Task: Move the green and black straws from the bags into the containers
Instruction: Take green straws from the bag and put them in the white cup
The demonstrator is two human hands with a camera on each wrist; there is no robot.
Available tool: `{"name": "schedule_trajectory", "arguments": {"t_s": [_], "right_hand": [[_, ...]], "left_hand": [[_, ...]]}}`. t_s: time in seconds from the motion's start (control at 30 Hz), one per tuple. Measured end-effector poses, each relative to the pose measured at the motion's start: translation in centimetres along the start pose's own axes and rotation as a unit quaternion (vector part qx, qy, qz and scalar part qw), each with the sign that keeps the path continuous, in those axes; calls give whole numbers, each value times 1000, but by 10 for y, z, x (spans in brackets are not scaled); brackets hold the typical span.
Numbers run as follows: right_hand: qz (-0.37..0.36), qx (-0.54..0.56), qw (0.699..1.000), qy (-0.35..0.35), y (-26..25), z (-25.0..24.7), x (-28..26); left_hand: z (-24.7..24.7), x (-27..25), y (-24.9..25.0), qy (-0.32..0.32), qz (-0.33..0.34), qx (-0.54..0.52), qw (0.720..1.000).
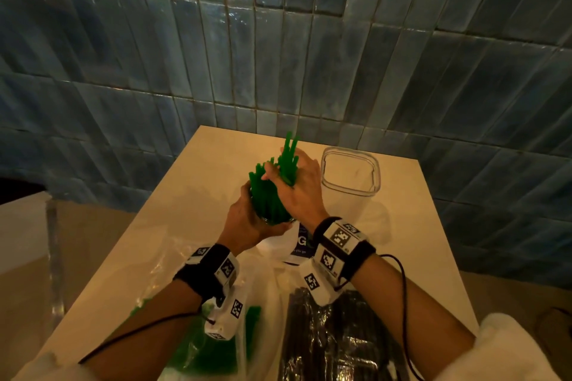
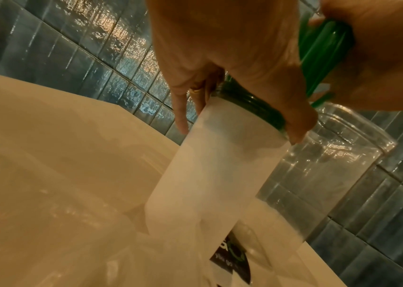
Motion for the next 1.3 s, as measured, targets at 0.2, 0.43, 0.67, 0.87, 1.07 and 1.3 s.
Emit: {"name": "schedule_trajectory", "arguments": {"t_s": [0.2, 0.43, 0.67, 0.87, 1.07, 1.3], "right_hand": [[-27, 111, 987, 112, -11, -18, -1], [-166, 126, 950, 235, -32, -48, -3], [-41, 24, 999, 26, -5, -12, 4], [-60, -7, 997, -50, -5, 6, 0], [-98, -70, 990, -77, -6, 13, -18], [-140, 95, 967, 190, 1, -17, -48]], "left_hand": [[-4, -2, -2, -9, 1, 4, 1000], [1, -1, 0, -18, 17, 4, 1000], [3, 0, -3, -13, 11, -10, 1000], [4, 2, -9, -16, 3, -14, 1000], [7, 4, -13, -27, 25, -1, 999], [-10, 12, -22, 24, -24, 0, 999]]}}
Point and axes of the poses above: each hand's wrist, its own x-axis towards the middle knuckle, its own z-axis out of the palm, y = z × x, the point moved 6 cm from there along x, towards the middle knuckle, and after that the axes turned 1 degree about y, right-handed, at the moved point
